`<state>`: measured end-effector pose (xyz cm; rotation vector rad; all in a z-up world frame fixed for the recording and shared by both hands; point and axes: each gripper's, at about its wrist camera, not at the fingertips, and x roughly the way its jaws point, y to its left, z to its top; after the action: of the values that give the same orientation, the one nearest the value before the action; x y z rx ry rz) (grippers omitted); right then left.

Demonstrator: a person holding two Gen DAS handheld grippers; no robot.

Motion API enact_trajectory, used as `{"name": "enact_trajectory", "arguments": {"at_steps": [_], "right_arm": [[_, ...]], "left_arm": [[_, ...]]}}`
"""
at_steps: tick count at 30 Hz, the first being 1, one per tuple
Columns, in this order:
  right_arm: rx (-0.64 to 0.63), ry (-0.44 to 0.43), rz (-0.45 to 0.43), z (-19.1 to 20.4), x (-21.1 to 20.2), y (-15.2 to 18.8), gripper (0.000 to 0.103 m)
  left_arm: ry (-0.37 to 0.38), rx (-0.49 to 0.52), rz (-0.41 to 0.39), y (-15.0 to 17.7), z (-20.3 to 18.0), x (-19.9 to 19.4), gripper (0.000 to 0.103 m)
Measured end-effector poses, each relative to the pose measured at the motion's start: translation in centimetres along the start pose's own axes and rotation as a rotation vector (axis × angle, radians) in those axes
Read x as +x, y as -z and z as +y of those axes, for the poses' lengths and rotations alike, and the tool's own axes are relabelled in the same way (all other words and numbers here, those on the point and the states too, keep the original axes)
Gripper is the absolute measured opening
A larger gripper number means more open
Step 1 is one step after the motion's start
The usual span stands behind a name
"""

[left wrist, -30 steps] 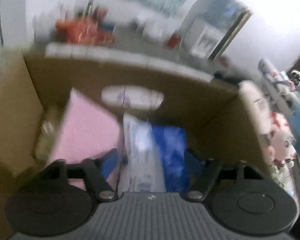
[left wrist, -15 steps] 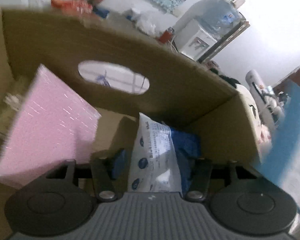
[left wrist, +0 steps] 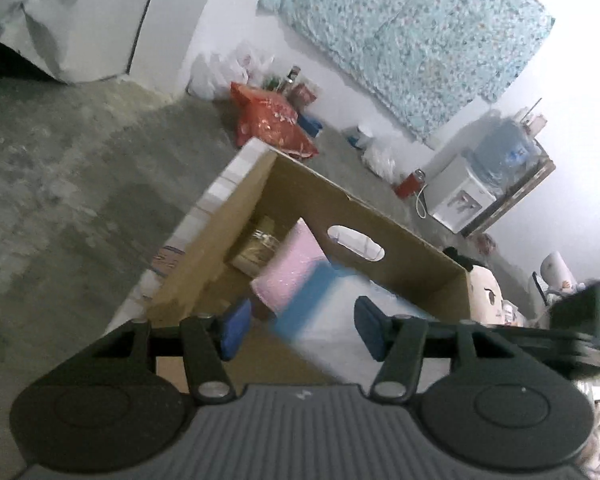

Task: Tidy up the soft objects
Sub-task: 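Carry the white-and-blue box into the cardboard box with the right tool and open it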

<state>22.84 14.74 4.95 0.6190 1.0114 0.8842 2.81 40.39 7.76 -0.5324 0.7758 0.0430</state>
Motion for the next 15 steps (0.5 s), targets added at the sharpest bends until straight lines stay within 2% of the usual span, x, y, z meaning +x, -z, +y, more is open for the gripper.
{"name": "enact_trajectory", "arguments": {"at_steps": [2, 3, 6, 8, 9, 10, 11, 13, 15], "right_arm": [[0.001, -0.050, 0.124, 0.6, 4.1, 0.3, 0.022], [-0.009, -0.048, 0.180, 0.8, 6.3, 0.4, 0.022], [-0.053, 0.125, 0.297, 1.4, 11.0, 0.5, 0.026], [-0.177, 0.196, 0.240, 3.0, 11.3, 0.1, 0.040], [-0.255, 0.261, 0.228, 3.9, 11.5, 0.0, 0.053], [-0.331, 0.330, 0.210, 4.8, 11.5, 0.0, 0.056], [-0.390, 0.363, 0.208, 5.4, 11.4, 0.1, 0.056], [-0.459, 0.370, 0.239, 6.2, 11.0, 0.6, 0.056], [-0.497, 0.373, 0.250, 6.7, 10.4, 1.0, 0.056]], "left_arm": [[-0.011, 0.009, -0.001, 0.2, 0.3, -1.1, 0.060], [-0.023, 0.013, 0.002, 0.4, 0.3, -1.3, 0.061], [-0.041, 0.050, 0.020, 1.2, -0.1, -2.0, 0.060], [-0.039, 0.073, 0.032, 1.7, -0.2, -2.4, 0.061], [-0.035, 0.082, 0.032, 1.9, -0.2, -2.7, 0.061], [-0.037, 0.098, 0.037, 2.2, -0.3, -2.8, 0.061], [-0.054, 0.130, 0.057, 2.3, -0.6, -2.7, 0.061], [-0.124, 0.203, 0.130, 2.7, -1.1, -2.2, 0.057], [-0.157, 0.251, 0.248, 3.3, -1.4, -0.4, 0.051]]}}
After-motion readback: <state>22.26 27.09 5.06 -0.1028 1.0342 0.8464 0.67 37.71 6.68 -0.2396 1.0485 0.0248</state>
